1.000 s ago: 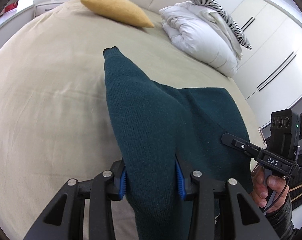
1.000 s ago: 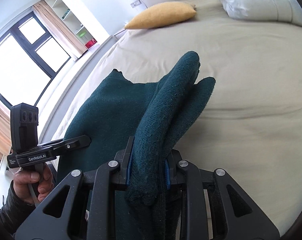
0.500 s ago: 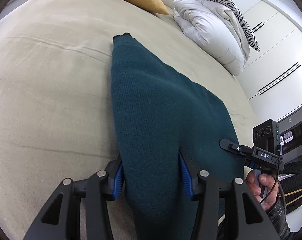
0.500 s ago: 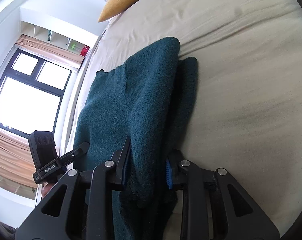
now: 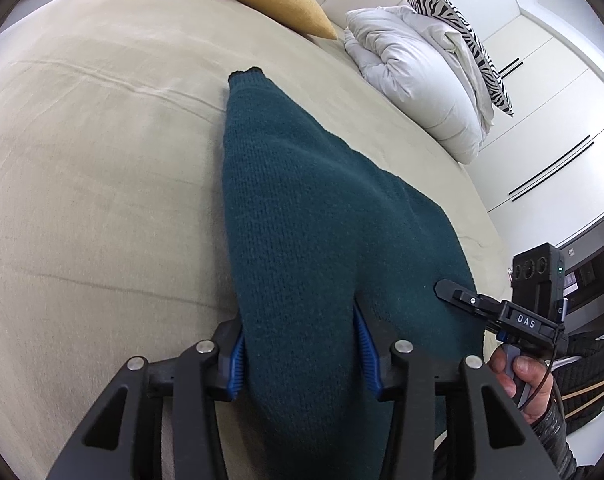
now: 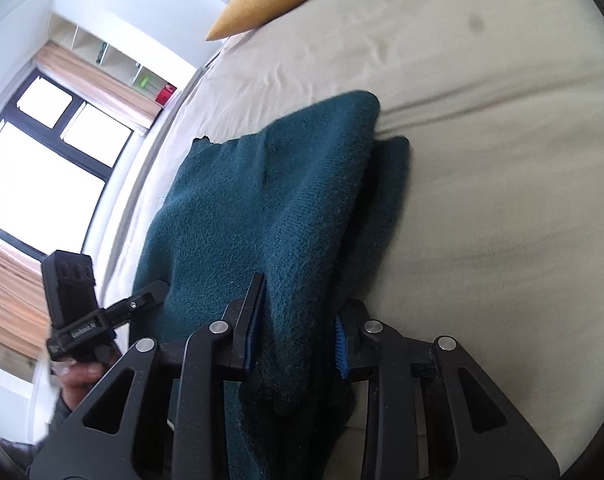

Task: Fold small clothes

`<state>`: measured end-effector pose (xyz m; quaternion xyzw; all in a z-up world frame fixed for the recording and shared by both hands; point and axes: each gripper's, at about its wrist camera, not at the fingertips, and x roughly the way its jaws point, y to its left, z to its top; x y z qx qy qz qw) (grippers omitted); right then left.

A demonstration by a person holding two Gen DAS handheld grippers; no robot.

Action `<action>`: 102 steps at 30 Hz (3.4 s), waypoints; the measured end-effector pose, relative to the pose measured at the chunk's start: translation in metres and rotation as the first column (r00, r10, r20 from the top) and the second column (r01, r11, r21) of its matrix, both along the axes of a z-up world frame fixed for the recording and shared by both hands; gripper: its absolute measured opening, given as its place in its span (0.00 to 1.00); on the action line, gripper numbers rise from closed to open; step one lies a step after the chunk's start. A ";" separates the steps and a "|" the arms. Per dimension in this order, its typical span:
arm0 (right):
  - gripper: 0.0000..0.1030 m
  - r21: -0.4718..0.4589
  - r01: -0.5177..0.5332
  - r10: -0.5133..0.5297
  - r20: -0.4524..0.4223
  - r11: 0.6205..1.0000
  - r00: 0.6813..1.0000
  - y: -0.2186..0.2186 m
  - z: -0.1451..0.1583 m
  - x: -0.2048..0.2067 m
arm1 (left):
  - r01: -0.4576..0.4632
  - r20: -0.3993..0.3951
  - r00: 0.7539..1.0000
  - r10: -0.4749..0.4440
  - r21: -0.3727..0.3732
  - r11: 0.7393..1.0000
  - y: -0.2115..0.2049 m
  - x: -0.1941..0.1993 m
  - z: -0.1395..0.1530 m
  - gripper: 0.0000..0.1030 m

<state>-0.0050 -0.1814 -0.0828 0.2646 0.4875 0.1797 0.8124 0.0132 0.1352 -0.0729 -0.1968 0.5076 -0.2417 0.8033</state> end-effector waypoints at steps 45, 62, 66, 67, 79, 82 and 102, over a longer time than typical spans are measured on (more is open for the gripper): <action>0.35 0.326 0.050 -0.062 0.025 0.944 0.998 -0.053 0.025 0.023 | 0.019 0.106 0.993 -0.041 0.195 0.981 -0.048 0.071 0.016 0.52; 0.44 0.212 0.060 -0.043 -0.082 0.975 0.996 -0.055 0.010 -0.043 | 0.016 0.151 0.988 -0.036 0.135 0.991 -0.027 0.029 0.050 0.52; 0.44 0.262 -0.069 0.068 0.012 0.963 0.998 -0.027 0.039 -0.040 | 0.049 0.142 0.988 -0.066 0.122 0.991 -0.019 -0.009 0.055 0.52; 0.44 0.267 -0.090 0.091 0.009 0.960 0.996 -0.015 0.039 -0.036 | 0.054 0.132 0.989 -0.072 0.135 0.989 -0.018 -0.017 0.050 0.52; 0.39 0.271 -0.087 0.141 -0.186 0.959 0.972 -0.005 -0.031 -0.045 | 0.073 0.169 0.978 -0.119 0.255 0.964 -0.029 -0.040 0.036 0.51; 0.38 0.284 -0.067 0.124 -0.188 0.956 0.974 -0.008 -0.027 -0.049 | 0.078 0.176 0.976 -0.129 0.274 0.959 -0.030 -0.040 0.036 0.51; 0.43 -0.040 0.125 -0.125 0.010 0.991 0.992 -0.059 0.060 -0.078 | 0.030 0.241 0.964 -0.110 0.313 0.949 -0.033 -0.050 0.053 0.52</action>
